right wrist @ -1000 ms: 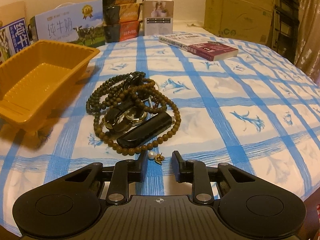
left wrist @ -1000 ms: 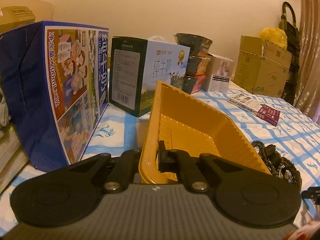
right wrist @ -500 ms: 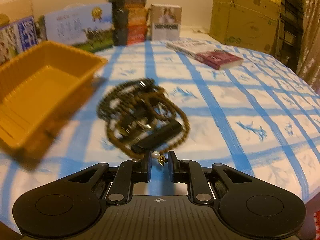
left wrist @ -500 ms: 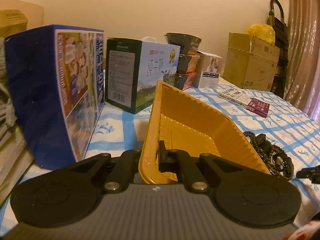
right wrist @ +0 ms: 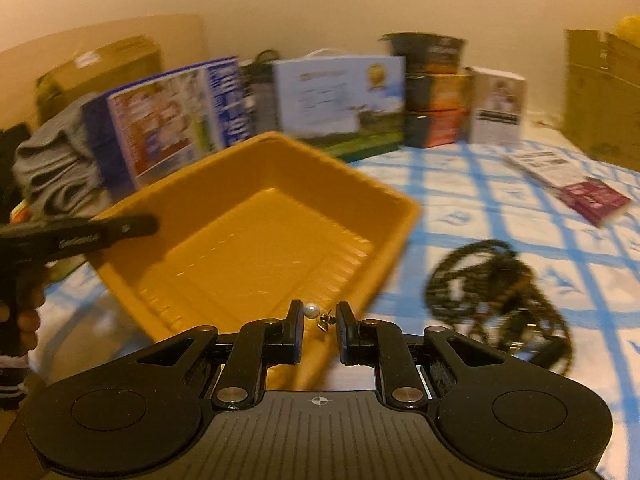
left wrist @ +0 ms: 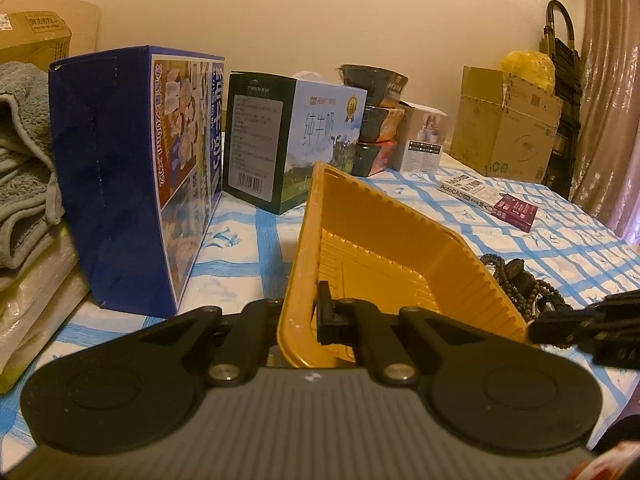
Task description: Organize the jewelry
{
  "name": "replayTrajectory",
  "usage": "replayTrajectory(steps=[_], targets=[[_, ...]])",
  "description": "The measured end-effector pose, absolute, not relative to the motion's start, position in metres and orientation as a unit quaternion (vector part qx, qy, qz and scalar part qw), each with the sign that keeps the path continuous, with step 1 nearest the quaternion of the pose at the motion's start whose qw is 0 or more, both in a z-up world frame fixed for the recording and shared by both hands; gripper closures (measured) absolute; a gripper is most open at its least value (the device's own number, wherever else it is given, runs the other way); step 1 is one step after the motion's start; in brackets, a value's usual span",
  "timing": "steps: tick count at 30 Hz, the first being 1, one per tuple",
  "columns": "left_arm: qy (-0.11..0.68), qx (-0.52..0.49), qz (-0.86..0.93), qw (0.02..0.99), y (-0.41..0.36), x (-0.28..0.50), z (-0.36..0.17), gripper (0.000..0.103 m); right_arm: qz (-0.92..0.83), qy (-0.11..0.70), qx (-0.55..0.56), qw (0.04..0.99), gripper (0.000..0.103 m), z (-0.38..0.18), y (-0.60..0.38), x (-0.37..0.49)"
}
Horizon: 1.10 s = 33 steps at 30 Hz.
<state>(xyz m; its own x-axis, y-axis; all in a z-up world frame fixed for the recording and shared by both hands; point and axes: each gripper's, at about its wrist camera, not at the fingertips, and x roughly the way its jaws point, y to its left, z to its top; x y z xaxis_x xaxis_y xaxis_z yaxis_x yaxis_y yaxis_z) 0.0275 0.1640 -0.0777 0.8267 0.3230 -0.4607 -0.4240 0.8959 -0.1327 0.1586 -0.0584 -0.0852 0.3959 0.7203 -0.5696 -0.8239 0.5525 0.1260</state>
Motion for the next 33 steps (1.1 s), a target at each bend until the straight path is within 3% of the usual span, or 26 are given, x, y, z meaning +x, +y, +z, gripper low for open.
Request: replayTrajectory(steps=[5,9,12,24,33], targets=[[0.222,-0.119,0.195,0.948,0.167,0.028,-0.079,0.099,0.477,0.306,-0.093,0.819,0.085,-0.096,-0.039,0.158],[0.222,-0.113,0.196,0.948,0.166,0.030,-0.079,0.099,0.483,0.324,-0.061,0.811,0.072,-0.094,-0.045,0.162],[0.221,-0.109,0.198,0.949,0.166,0.031,-0.078,0.099,0.473,0.321,-0.035,0.820,0.069,-0.088,-0.062,0.162],[0.219,-0.106,0.209,0.947,0.167,0.033,-0.080,0.099,0.311,0.365,-0.008,0.878,0.069,-0.103,-0.160,0.210],[0.222,-0.100,0.209,0.947,0.166,0.035,-0.080,0.099,0.260,0.389,0.044,0.882,0.069,-0.118,-0.168,0.242]])
